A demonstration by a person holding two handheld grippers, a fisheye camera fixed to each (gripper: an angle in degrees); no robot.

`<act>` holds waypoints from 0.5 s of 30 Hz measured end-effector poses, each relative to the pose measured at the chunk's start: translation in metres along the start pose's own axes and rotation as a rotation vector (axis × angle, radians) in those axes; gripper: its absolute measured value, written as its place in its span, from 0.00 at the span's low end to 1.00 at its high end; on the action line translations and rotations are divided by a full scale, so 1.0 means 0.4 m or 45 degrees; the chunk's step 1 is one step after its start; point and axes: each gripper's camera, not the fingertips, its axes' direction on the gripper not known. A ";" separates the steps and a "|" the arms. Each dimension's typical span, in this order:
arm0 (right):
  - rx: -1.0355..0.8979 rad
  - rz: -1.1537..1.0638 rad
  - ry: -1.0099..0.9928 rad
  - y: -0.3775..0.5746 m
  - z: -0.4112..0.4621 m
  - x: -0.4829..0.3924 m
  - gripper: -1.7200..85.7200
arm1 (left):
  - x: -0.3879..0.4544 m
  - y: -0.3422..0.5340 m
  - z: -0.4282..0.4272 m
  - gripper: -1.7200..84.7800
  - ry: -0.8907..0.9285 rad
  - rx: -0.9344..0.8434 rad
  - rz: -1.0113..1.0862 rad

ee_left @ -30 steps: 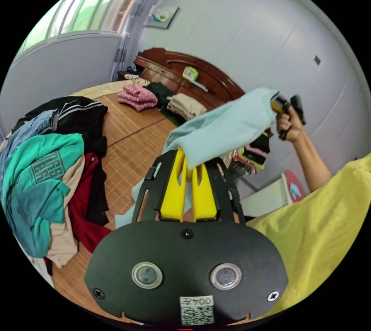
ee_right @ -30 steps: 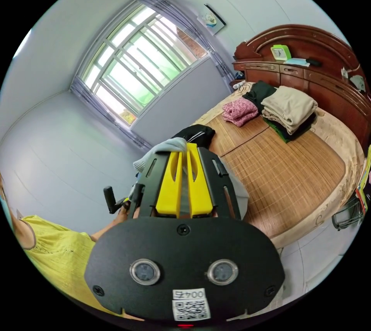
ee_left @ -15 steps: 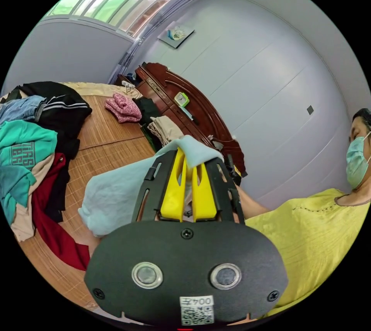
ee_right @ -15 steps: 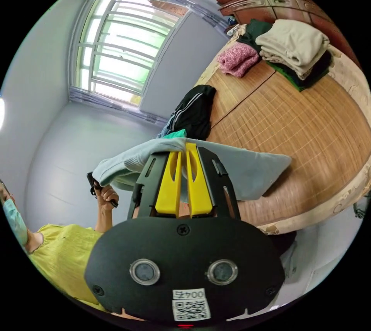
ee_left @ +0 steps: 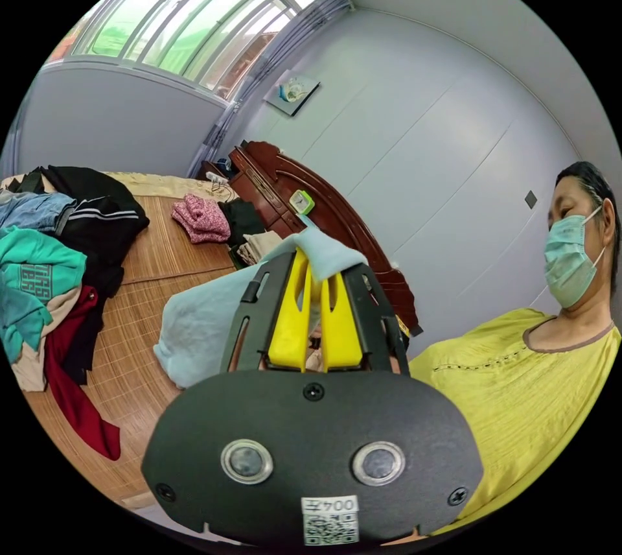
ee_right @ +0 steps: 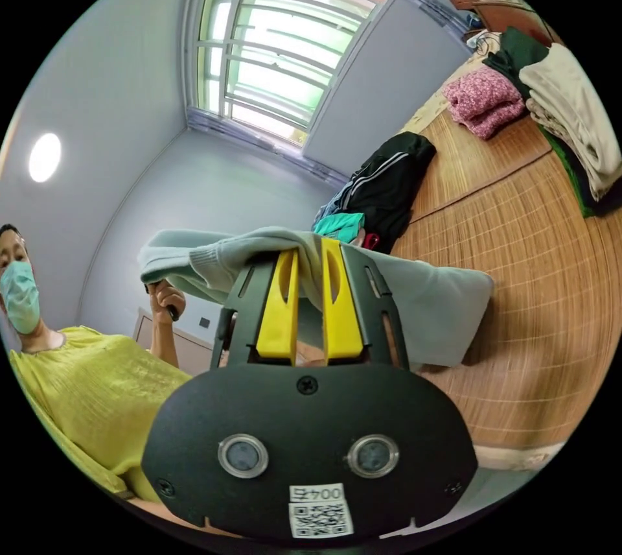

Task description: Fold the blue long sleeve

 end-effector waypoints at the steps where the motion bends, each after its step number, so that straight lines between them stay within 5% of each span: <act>1: -0.005 -0.027 0.015 -0.008 0.003 -0.003 0.10 | 0.006 0.001 -0.001 0.02 -0.001 0.013 -0.014; 15: -0.165 -0.399 0.187 0.001 0.041 -0.084 0.17 | 0.063 0.039 -0.074 0.02 -0.005 0.094 -0.075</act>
